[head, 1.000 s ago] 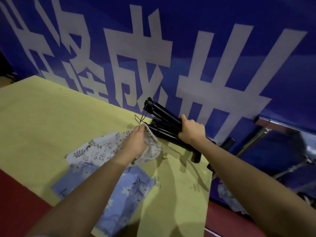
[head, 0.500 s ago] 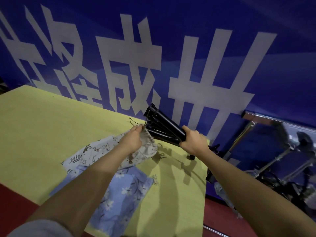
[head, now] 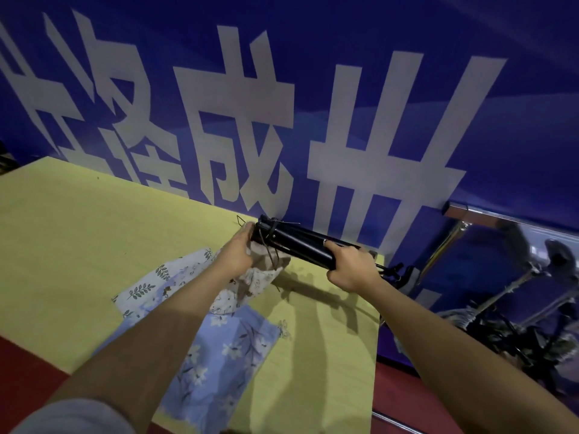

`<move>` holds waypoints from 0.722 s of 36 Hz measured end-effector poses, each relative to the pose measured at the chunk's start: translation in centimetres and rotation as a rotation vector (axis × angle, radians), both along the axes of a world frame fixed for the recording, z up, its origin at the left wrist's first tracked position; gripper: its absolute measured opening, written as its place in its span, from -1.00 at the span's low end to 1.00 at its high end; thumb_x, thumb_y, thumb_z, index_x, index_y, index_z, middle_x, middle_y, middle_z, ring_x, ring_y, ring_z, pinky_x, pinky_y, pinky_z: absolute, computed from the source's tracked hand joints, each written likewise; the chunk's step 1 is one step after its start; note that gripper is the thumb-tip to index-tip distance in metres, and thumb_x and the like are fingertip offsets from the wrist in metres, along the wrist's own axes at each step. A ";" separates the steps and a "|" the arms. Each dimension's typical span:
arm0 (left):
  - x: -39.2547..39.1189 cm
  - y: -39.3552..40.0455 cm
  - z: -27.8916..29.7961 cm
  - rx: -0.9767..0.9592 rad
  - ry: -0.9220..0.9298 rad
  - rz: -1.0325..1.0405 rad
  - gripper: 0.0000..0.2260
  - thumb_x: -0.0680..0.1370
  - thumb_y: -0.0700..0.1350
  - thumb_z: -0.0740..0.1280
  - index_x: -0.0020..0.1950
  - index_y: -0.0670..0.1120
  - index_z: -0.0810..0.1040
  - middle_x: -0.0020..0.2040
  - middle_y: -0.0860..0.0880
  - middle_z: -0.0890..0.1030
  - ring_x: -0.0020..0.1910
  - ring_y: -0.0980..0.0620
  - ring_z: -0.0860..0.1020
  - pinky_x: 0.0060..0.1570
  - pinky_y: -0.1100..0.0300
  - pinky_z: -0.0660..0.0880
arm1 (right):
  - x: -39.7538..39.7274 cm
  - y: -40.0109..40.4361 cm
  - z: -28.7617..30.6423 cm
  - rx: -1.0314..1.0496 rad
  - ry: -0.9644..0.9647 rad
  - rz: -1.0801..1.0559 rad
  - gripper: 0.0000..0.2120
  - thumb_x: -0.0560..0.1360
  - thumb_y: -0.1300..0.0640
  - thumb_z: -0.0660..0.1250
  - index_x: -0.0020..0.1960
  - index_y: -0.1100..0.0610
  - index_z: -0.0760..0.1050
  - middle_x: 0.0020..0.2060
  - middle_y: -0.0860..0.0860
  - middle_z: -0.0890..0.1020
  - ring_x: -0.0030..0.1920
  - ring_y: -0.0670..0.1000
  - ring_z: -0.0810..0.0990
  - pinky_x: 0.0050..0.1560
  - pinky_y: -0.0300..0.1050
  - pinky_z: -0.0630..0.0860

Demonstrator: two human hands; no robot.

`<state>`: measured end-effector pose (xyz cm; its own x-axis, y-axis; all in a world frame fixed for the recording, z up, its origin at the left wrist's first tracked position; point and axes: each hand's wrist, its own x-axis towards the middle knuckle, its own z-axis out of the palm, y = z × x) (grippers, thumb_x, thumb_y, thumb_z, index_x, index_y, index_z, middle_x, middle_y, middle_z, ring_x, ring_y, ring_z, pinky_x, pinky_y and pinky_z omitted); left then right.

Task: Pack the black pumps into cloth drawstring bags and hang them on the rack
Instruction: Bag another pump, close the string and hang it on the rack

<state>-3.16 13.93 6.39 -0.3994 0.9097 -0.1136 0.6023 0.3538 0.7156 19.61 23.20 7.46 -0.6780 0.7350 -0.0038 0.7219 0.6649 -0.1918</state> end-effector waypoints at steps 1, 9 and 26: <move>-0.2 -0.1 0.0 0.009 -0.009 0.012 -0.33 0.51 -0.37 0.25 0.55 -0.09 0.06 0.54 -0.06 0.16 0.46 -0.12 0.26 0.29 0.09 0.35 | 0.0 0.0 -0.1 0.006 -0.026 0.007 -0.46 0.44 0.16 0.26 0.40 0.02 0.27 -0.05 0.09 0.64 -0.04 0.14 0.58 -0.05 -0.15 0.32; -0.6 -0.3 0.0 -0.115 0.205 -0.170 -0.23 0.50 -0.21 0.35 0.56 -0.02 -0.04 0.57 0.07 -0.01 0.53 0.02 0.14 0.46 0.10 0.23 | -1.8 -0.1 -0.4 0.121 -0.264 0.106 -0.53 0.44 0.20 0.21 0.34 0.04 0.29 -0.31 -0.01 0.52 -0.19 0.13 0.53 0.15 0.03 0.34; 3.5 0.2 1.7 -0.014 0.702 -0.223 -0.58 0.48 0.11 0.33 0.26 -0.06 0.46 0.19 -0.05 0.53 0.17 -0.08 0.44 0.18 0.07 0.37 | -5.5 -0.6 3.4 0.624 -0.362 0.399 -0.71 0.47 0.13 0.29 0.18 0.13 0.41 0.00 0.08 0.58 0.01 0.16 0.56 0.11 0.09 0.30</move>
<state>0.38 14.08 8.14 -0.1883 0.9781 0.0890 0.9757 0.1759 0.1310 14.09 22.59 10.87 -0.9238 0.3786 0.0571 0.3552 0.7916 0.4972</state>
